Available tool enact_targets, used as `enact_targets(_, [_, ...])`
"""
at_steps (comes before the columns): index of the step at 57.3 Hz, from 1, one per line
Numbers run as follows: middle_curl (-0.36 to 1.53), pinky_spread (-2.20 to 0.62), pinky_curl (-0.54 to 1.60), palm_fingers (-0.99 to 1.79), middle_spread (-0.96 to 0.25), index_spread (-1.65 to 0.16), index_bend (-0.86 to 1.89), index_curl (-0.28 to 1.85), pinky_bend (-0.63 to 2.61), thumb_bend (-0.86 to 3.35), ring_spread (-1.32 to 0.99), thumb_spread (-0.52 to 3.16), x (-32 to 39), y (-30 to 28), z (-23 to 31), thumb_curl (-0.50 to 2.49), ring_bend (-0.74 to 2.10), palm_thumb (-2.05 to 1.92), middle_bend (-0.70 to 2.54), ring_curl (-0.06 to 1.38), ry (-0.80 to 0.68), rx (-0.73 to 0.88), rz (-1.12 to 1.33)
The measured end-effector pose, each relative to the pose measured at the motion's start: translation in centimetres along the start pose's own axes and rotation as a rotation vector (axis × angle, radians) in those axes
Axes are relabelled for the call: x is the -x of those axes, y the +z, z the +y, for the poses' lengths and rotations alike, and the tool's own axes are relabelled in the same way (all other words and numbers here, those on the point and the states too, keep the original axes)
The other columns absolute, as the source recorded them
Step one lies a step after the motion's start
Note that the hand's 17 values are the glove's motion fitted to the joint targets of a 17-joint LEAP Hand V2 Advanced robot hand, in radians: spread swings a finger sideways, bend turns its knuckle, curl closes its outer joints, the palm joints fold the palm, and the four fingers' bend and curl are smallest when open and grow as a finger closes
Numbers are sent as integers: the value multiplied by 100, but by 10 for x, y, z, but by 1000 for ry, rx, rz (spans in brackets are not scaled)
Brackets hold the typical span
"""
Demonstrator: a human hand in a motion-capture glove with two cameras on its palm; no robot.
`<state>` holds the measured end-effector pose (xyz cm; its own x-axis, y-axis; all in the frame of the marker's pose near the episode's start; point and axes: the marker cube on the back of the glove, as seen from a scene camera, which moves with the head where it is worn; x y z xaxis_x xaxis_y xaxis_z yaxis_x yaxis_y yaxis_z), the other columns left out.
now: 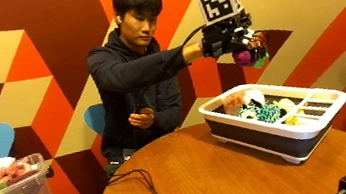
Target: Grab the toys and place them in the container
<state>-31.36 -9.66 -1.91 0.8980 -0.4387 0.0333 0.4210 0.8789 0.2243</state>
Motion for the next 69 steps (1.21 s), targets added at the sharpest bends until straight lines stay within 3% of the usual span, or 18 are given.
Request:
enact_targets(10, [47,-41,39,98,-27,-28,15,59,67,-2,-42,67,2,47,-11,78,70,80,35,41,109,220,112])
enact_targets(12, [46,-39,40,79,-26,-27,13,59,68,-1,-41,81,-2,54,-8,75,71,77,29,43,116,288,110])
enact_targets(13, [44,-35,41,50,-23,-26,9,58,68,-3,-39,86,-3,56,-6,73,66,74,22,41,110,312,105])
enact_targets(14, [45,-33,44,40,-22,-25,11,60,72,-3,-37,89,-4,57,-4,72,66,72,20,44,100,326,95])
enact_targets(18, [40,-19,49,-20,-10,-21,5,55,89,-7,-22,98,-7,52,1,64,43,59,10,40,65,286,10])
enact_targets(23, [35,-8,43,-23,-2,-19,8,45,91,-5,-13,107,-19,34,4,58,29,48,11,30,99,172,-53])
enact_targets(30, [32,-1,40,-17,1,-19,14,41,85,-3,-6,114,-34,12,22,51,25,42,14,27,100,106,3])
enact_targets(69, [28,5,35,-7,3,-19,18,37,71,-1,0,130,-111,-5,104,38,19,47,16,29,162,95,83])
